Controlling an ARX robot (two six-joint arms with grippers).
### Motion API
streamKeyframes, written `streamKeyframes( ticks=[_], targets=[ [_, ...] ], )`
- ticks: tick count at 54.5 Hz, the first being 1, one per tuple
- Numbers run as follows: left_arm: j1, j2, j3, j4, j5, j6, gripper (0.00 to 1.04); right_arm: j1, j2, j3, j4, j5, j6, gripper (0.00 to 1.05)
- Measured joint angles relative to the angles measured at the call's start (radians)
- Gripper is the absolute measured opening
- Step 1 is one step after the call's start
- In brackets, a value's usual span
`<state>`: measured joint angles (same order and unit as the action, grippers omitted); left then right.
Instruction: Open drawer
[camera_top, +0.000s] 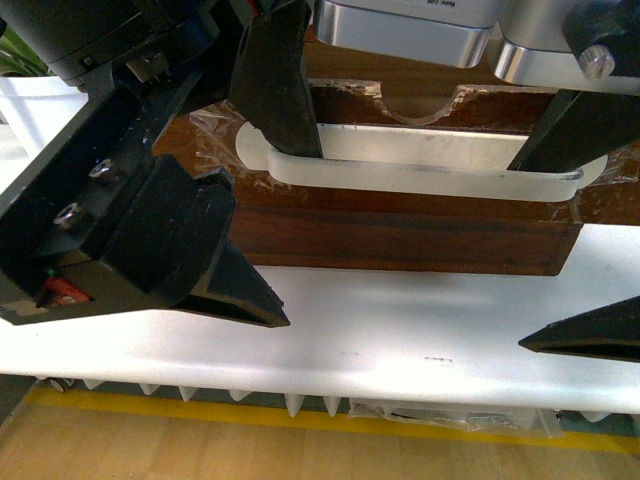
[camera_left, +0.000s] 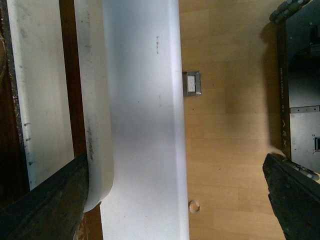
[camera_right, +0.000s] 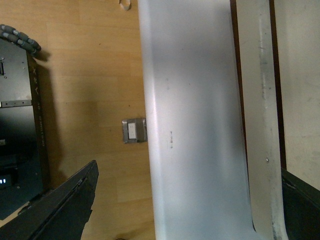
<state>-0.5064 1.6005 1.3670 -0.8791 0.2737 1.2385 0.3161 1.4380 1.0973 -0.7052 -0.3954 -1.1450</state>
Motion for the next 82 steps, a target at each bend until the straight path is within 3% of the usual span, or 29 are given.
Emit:
streamKeyframes(
  ticks=[38,52,65,76,82],
  targets=[
    [-0.005,-0.134,-0.086,0.228,0.02,-0.092,0.99,-0.008,-0.113,-0.036,0.094,-0.043,0.07,0.96],
    [0.011,-0.22,-0.14,0.405,0.032,-0.168,0.99,-0.066,-0.239,-0.119,0.257,-0.086,0.142,0.96],
    [0.053,-0.357,-0.323,0.76,-0.066,-0.352,0.99,-0.156,-0.43,-0.275,0.478,-0.117,0.303,0.96],
    [0.112,-0.504,-0.546,1.045,-0.259,-0.549,0.99,-0.261,-0.626,-0.462,0.659,-0.082,0.482,0.96],
    [0.141,-0.611,-0.67,1.126,-0.346,-0.682,0.99,-0.33,-0.735,-0.543,0.7,-0.065,0.587,0.96]
  ],
)
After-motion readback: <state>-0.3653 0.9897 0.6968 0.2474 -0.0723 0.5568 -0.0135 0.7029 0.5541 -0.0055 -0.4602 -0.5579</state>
